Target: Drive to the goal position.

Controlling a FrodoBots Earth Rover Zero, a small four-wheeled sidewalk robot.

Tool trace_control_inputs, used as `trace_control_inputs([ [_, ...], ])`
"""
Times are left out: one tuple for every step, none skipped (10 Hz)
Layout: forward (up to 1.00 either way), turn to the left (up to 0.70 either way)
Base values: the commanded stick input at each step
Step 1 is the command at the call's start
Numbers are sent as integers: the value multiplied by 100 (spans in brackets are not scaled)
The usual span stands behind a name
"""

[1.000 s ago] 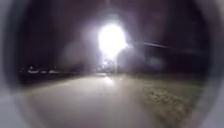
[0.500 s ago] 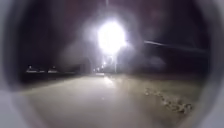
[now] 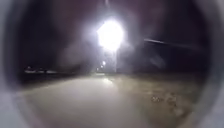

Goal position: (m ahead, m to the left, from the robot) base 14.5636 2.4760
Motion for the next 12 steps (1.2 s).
trace_control_inputs([
  [100,0],
  [100,0],
  [100,0],
  [100,5],
  [100,11],
  [100,39],
  [100,31],
  [100,9],
  [100,0],
  [100,0],
  [100,0],
  [100,0],
])
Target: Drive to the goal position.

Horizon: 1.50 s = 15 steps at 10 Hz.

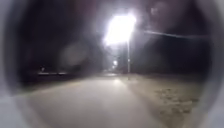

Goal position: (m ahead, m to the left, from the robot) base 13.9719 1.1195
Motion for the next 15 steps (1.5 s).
trace_control_inputs([
  [100,0],
  [100,0],
  [100,0],
  [100,0],
  [100,0],
  [100,0],
  [100,0],
  [100,0],
  [100,0],
  [100,0],
  [100,0],
  [100,0],
  [100,0],
  [100,0],
  [100,0],
])
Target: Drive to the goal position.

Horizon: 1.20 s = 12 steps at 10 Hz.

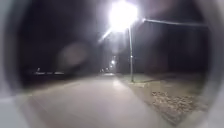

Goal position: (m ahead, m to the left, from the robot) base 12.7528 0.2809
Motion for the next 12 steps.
trace_control_inputs([
  [100,0],
  [100,0],
  [100,0],
  [100,0],
  [100,0],
  [100,0],
  [100,0],
  [100,0],
  [100,0],
  [100,0],
  [100,0],
  [100,0],
])
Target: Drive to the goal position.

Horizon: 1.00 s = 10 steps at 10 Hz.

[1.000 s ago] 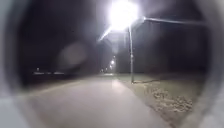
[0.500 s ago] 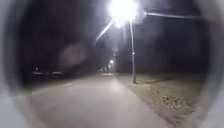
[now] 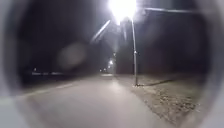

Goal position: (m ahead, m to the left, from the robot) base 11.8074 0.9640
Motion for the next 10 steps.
trace_control_inputs([
  [100,0],
  [100,0],
  [100,0],
  [100,0],
  [100,0],
  [100,0],
  [100,0],
  [100,0],
  [100,0],
  [100,2],
])
